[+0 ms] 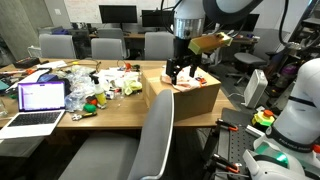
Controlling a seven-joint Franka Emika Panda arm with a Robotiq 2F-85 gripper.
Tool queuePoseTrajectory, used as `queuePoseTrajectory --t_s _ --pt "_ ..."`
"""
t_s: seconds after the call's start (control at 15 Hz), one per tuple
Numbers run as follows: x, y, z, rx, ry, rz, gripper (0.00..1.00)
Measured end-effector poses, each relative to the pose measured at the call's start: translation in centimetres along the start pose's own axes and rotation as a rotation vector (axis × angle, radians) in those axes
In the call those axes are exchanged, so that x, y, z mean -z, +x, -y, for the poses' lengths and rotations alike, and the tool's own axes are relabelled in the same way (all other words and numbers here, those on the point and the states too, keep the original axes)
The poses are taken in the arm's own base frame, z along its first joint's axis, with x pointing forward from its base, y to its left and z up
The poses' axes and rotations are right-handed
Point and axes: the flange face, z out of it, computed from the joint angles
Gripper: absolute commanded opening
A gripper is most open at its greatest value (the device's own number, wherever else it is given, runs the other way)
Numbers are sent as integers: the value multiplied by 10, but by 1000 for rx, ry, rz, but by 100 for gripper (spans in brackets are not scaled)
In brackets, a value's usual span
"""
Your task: Pick up the clothe and put it on the headrest of the chair
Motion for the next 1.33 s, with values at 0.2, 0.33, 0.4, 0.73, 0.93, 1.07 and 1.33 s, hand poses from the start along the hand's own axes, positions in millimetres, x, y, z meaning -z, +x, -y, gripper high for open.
queuePoseTrajectory --t_s 0.2,0.33,0.4,0.73,0.93,1.07,1.33 --pt "-4 13 -28 -74 15 19 100" --pt "-8 21 -43 -116 20 29 100" --pt "-9 26 -49 -139 24 30 100" --pt "-6 66 -80 -329 77 -43 100" --pt "-8 94 -100 -455 89 -76 100" --pt "-17 111 -112 -523 74 -68 100" --pt "-46 136 -122 -607 44 -19 100"
